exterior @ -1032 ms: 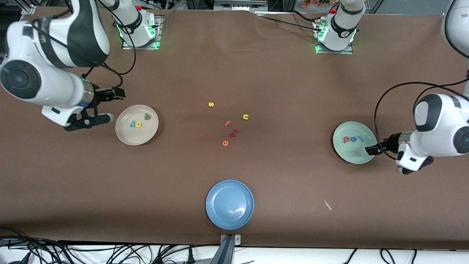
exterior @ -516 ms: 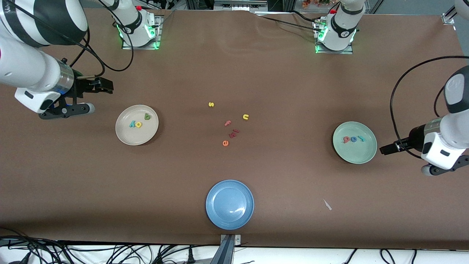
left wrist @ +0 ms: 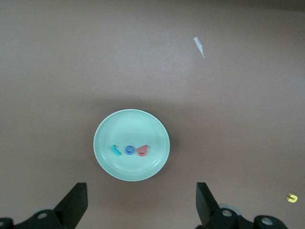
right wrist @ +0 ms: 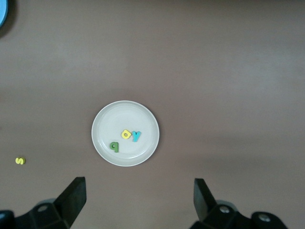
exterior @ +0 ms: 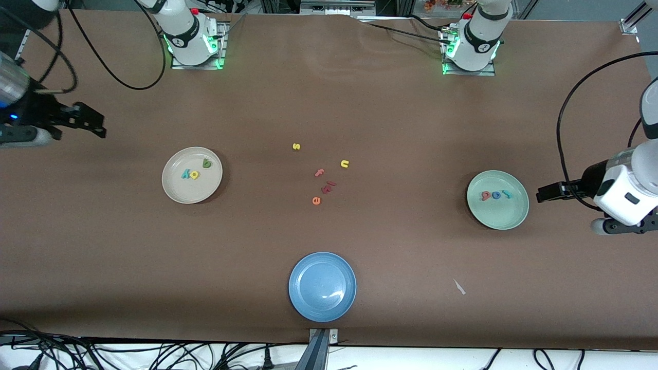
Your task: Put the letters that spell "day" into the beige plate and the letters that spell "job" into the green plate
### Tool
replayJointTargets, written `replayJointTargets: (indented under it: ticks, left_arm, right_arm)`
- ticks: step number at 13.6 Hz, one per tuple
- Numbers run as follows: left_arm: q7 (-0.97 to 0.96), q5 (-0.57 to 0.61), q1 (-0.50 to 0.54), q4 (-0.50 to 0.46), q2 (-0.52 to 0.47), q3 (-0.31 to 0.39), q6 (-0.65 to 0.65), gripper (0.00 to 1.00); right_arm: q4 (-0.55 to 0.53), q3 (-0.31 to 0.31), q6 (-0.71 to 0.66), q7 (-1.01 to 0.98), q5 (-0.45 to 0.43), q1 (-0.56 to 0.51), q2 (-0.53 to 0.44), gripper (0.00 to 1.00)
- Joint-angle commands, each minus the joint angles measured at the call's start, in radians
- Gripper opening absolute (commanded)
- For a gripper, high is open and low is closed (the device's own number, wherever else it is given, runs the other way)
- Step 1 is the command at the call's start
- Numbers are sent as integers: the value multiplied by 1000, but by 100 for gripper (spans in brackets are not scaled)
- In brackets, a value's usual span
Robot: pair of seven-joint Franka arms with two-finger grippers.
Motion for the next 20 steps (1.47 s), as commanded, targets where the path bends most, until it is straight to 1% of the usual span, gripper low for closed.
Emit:
replayJointTargets:
  ticks: [1,4,7,8,9,10,11,12,13,14,16,17,18,20]
  left_arm:
    - [-26,36,-15,30,7,1,-29,100]
    - [-1,36,-13,33,7,4,-21,100]
    - [19,33,-19,33,10,14,-19,100]
    - [20,36,-41,35,8,37,-19,100]
    - [40,25,-83,36,2,89,-19,100]
    - [93,19,-134,62,-1,147,-15,100]
    - [146,-10,-191,90,0,227,-13,100]
    - [167,-54,-247,96,-4,316,-15,100]
    - [190,-121,-292,96,-13,408,-15,100]
    - [232,-184,-332,95,-21,483,-15,100]
    - [284,-241,-439,95,-27,644,-15,100]
    - [289,-242,-469,90,-42,675,-13,100]
    - [289,-240,-460,82,-50,673,-6,100]
    - [296,-240,-444,66,-66,665,13,100]
  right_arm:
    - [-45,26,-37,18,20,-25,-55,100]
    - [-48,28,-34,21,20,-17,-60,100]
    - [-44,26,-42,21,20,-13,-44,100]
    - [-41,26,-57,18,20,-13,-44,100]
    - [-41,23,-69,19,20,-14,-43,100]
    - [-39,23,-71,18,20,-16,-40,100]
    - [-38,22,-68,16,20,-17,-40,100]
    - [-39,23,-71,16,22,-17,-40,100]
    - [-39,23,-71,15,20,-16,-40,100]
    - [-39,25,-68,16,22,-20,-38,100]
    - [-39,28,-71,19,20,-27,-40,100]
    - [-39,28,-69,21,20,-30,-40,100]
    - [-41,28,-66,21,20,-37,-40,100]
    - [-41,63,-59,21,20,-81,-38,100]
